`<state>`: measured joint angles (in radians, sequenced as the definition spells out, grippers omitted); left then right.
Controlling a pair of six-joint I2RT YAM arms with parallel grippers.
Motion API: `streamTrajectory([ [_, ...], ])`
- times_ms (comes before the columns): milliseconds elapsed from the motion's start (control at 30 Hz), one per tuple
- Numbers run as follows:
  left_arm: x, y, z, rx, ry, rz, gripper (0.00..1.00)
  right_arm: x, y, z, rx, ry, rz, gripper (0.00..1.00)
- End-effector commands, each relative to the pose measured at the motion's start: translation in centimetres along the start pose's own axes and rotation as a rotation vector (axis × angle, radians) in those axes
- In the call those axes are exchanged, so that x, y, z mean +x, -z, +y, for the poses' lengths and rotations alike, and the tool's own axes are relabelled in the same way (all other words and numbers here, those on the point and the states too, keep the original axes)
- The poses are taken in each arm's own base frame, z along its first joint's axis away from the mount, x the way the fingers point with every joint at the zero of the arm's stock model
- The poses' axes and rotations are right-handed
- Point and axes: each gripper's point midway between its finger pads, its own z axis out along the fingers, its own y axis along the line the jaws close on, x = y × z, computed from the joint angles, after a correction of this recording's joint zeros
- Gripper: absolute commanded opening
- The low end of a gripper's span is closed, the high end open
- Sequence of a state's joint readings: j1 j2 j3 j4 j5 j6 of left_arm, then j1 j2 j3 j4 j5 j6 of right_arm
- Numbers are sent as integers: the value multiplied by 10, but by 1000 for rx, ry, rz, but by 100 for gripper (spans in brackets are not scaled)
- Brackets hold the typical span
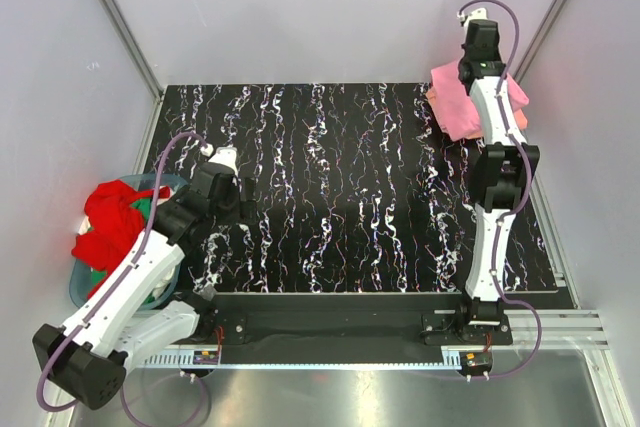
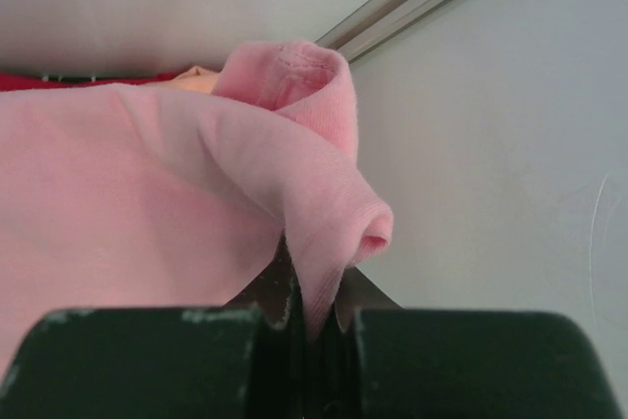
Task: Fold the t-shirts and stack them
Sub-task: Neatly place the folded tshirt to the corner
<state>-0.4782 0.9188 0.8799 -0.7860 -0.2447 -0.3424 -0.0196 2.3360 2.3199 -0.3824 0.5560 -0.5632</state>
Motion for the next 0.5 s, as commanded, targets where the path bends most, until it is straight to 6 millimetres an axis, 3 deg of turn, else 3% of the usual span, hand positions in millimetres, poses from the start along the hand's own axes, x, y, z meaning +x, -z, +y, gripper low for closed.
streamTrajectory([
  [0,-10,-3,0,-4,-4,-38,86,-26,-10,-39,50,-118,-104,0],
  [167,-8,-6,0,-11,-8,-22,86,-23,-32,-33,5,-170,-135,0],
  [400,-6,-8,3,-27,-9,-13,86,8,-81,19,-74,-183,-142,0],
  [467,-6,-8,3,-32,-9,-12,86,9,-88,20,-65,-184,-159,0],
])
